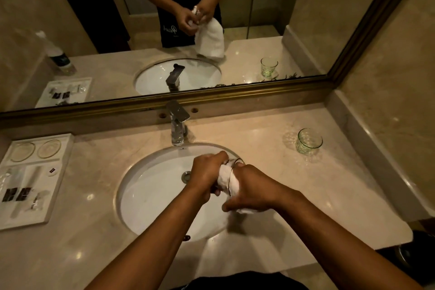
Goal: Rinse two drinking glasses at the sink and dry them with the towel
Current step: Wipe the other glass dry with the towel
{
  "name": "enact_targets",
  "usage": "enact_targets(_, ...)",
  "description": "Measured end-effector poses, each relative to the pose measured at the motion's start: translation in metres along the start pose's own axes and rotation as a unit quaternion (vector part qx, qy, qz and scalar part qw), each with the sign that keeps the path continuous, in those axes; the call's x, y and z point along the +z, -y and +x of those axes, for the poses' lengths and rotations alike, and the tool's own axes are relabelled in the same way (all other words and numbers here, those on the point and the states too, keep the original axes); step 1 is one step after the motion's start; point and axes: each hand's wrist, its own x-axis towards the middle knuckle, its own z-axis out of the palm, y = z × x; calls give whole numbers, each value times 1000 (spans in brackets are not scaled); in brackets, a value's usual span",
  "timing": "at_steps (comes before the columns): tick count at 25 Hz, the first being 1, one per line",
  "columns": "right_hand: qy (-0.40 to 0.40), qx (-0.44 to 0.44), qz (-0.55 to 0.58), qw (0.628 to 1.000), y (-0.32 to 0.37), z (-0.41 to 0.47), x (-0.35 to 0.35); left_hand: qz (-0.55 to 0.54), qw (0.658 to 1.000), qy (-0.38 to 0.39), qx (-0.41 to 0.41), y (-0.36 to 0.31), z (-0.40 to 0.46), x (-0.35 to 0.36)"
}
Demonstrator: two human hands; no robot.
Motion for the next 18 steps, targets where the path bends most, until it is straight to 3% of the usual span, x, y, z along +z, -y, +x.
enact_targets(2,-1,2,-172,985,-5,1,11,21,993,51,-102,5,0,1)
enact_targets(4,-27,-22,-211,977,-10,-3,18,41,988,82,-126,10,2,2)
enact_targets(6,-61,-14,-148,987,-12,-8,14,26,981,134,-136,5,1,2)
enact_targets(8,-95,82,-7,992,-22,-8,5,5,976,182,-120,-3,-1,3)
enact_targets(9,-105,127,92,982,-27,-6,0,7,981,181,-71,-5,-1,5)
enact_targets(11,-112,134,263,949,-35,-6,-9,34,984,119,130,-1,-3,10)
enact_targets(12,-100,115,332,931,-37,-7,-12,71,957,77,270,3,-3,11)
enact_targets(14,-57,59,474,876,-36,-9,-13,151,846,14,512,6,-1,8)
enact_targets(15,-39,41,529,847,-34,-10,-13,170,802,-10,572,4,0,9)
enact_targets(16,-24,25,553,832,-32,-11,-13,168,788,-28,592,1,-1,10)
enact_targets(18,-26,0,513,858,-31,-8,-12,136,811,-58,566,-4,-2,9)
